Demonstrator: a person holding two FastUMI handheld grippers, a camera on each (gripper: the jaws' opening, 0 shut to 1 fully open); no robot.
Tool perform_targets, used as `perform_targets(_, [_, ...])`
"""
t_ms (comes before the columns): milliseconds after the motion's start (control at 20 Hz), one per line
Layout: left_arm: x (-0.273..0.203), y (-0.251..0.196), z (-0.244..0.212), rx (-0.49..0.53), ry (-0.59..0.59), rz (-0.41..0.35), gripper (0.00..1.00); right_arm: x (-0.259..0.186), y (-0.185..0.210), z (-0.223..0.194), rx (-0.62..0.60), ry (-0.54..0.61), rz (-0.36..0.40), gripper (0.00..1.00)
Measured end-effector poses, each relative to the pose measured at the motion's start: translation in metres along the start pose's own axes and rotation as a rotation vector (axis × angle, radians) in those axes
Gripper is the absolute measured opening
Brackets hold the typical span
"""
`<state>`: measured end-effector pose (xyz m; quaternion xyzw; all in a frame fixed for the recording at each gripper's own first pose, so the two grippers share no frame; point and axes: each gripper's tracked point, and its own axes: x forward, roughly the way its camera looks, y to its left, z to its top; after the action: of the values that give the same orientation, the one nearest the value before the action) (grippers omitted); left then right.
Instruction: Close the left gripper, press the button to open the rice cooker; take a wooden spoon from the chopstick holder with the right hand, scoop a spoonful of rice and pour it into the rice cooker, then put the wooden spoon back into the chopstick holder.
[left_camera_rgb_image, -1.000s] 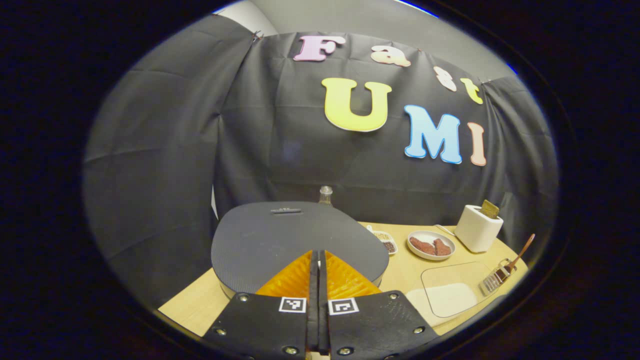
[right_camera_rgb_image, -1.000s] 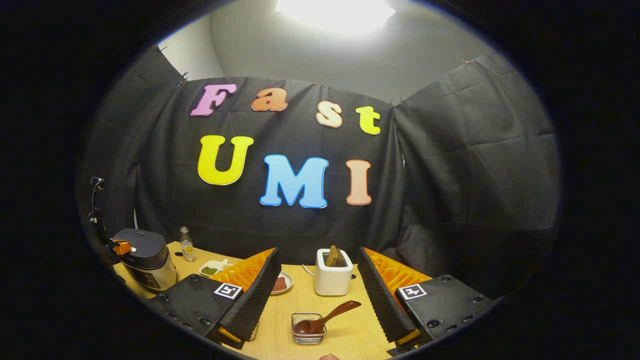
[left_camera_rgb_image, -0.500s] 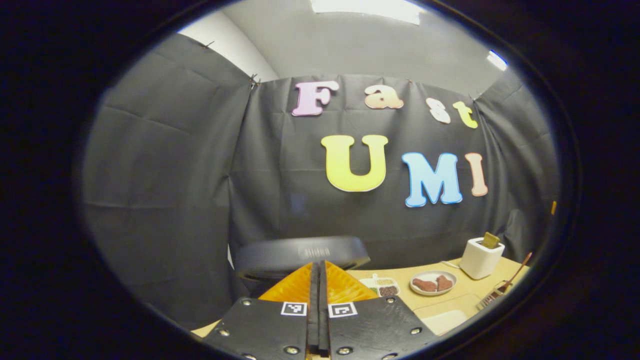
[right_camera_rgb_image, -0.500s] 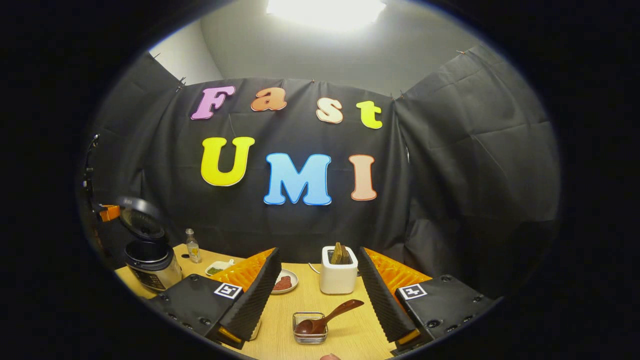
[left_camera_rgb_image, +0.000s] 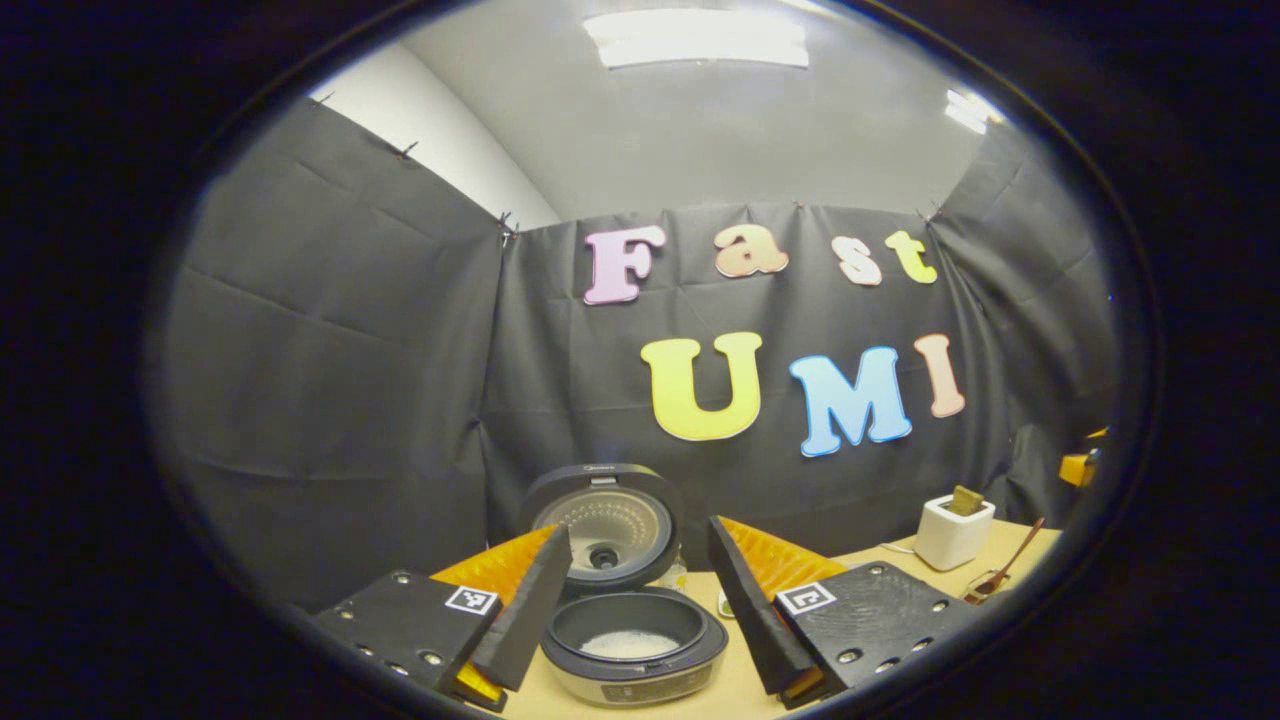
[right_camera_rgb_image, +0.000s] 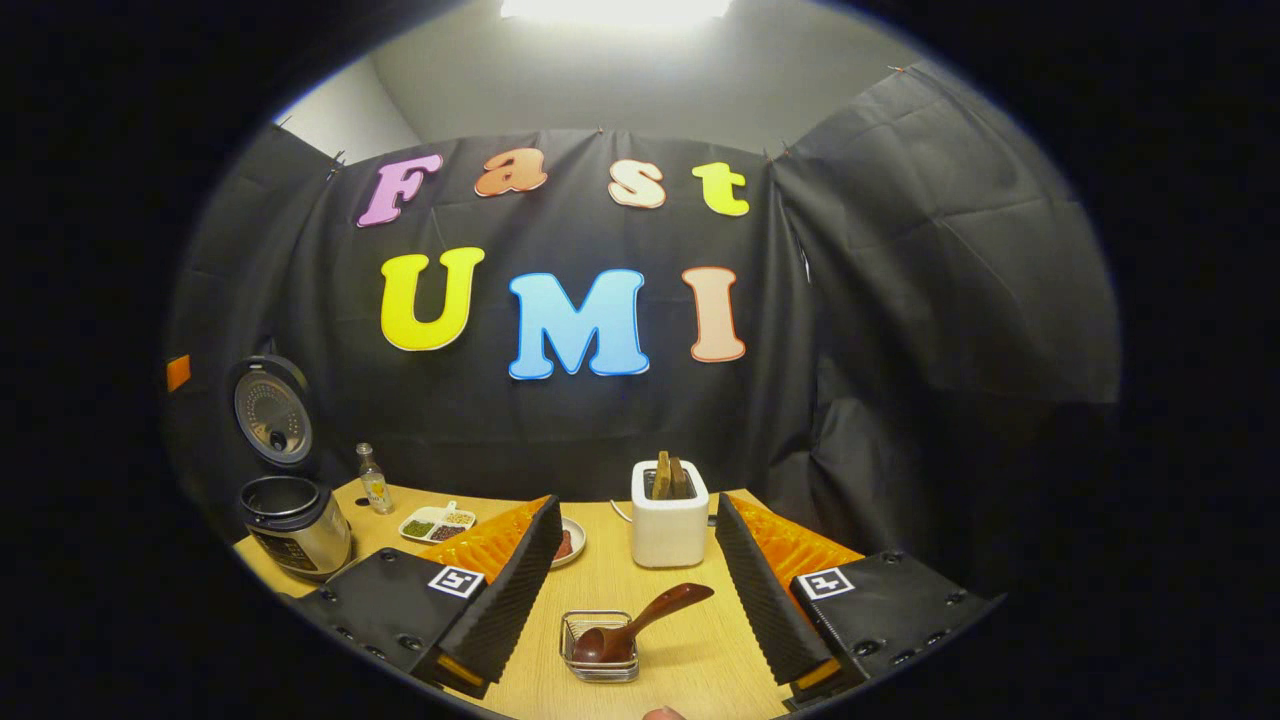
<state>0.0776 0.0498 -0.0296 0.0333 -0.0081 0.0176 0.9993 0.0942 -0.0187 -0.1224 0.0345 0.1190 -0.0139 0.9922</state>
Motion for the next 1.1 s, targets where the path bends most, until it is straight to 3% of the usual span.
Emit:
perform_targets(550, [-0.072, 0.030, 0.022, 0.061, 0.010, 0.091, 0.85, 0.047, -0.025, -0.107, 0.271, 0.301, -0.007, 0.98])
perform_targets(650, [-0.080, 0.039, 0.016, 0.056, 0.027, 0.118, 0.84, 0.053, -0.024, -0.124, 0.305, 0.348, -0.004, 0.92])
perform_targets(700, [-0.084, 0.043, 0.014, 0.054, 0.035, 0.129, 0.84, 0.056, -0.021, -0.130, 0.317, 0.366, 0.003, 0.98])
perform_targets(850, [-0.089, 0.055, 0.013, 0.059, 0.049, 0.159, 0.84, 0.061, -0.014, -0.148, 0.348, 0.417, 0.018, 0.96])
perform_targets(1000, [-0.095, 0.064, 0.014, 0.060, 0.049, 0.177, 0.84, 0.068, -0.007, -0.170, 0.399, 0.476, 0.030, 0.72])
perform_targets(1050, [-0.097, 0.066, 0.013, 0.060, 0.052, 0.181, 0.84, 0.070, -0.005, -0.174, 0.416, 0.489, 0.035, 0.72])
perform_targets(1100, [-0.096, 0.067, 0.014, 0.060, 0.054, 0.185, 0.84, 0.072, -0.001, -0.175, 0.431, 0.503, 0.049, 0.64])
